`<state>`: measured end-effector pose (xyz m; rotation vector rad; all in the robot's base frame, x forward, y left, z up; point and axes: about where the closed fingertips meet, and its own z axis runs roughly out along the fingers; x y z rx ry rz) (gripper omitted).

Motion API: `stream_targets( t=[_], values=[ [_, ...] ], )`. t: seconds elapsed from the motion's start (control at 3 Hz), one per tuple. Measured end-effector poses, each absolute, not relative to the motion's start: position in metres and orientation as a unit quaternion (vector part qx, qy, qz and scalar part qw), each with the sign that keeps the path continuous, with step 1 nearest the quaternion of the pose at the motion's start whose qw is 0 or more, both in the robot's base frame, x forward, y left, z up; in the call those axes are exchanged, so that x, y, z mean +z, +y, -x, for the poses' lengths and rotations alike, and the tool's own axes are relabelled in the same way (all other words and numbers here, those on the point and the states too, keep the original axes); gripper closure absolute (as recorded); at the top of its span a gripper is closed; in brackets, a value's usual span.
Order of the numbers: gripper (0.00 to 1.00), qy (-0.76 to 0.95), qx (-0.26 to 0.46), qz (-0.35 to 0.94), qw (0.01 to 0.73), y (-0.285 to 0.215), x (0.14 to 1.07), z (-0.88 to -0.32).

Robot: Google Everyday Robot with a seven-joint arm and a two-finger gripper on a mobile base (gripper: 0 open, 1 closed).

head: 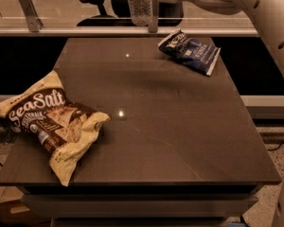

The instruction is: Pick water bottle

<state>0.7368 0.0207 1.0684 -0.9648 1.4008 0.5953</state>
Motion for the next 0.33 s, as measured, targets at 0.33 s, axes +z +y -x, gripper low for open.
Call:
stream_targets(
  t=[0.33],
  values=[
    [1.0,0.609,0.259,0.42,0.621,0.0206,1.0696,-0.7362]
  ],
)
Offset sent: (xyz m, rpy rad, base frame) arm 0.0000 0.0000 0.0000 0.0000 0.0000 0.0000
